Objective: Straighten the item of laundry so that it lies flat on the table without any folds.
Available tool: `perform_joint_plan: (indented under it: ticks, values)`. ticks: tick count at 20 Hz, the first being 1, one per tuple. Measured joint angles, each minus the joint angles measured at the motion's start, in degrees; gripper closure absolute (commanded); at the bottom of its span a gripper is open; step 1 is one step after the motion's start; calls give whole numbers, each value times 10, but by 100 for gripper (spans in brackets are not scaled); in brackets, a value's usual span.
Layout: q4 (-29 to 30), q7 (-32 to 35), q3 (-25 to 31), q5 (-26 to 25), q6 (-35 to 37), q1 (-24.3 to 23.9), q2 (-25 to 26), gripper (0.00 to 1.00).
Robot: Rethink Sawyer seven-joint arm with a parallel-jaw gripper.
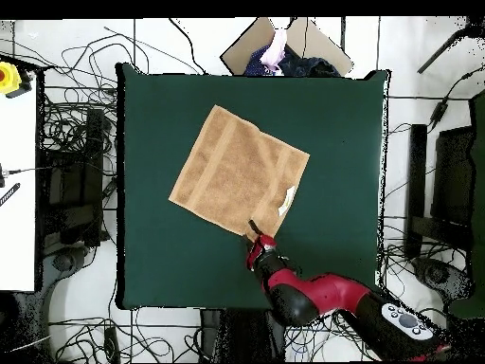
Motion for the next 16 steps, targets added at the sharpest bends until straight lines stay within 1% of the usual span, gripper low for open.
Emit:
perform_joint_plan:
  ticks: [9, 16]
  values:
    - [-25, 0, -4, 8, 0, 29, 0, 0]
    - [-29, 0, -17, 18, -1, 42, 0, 0]
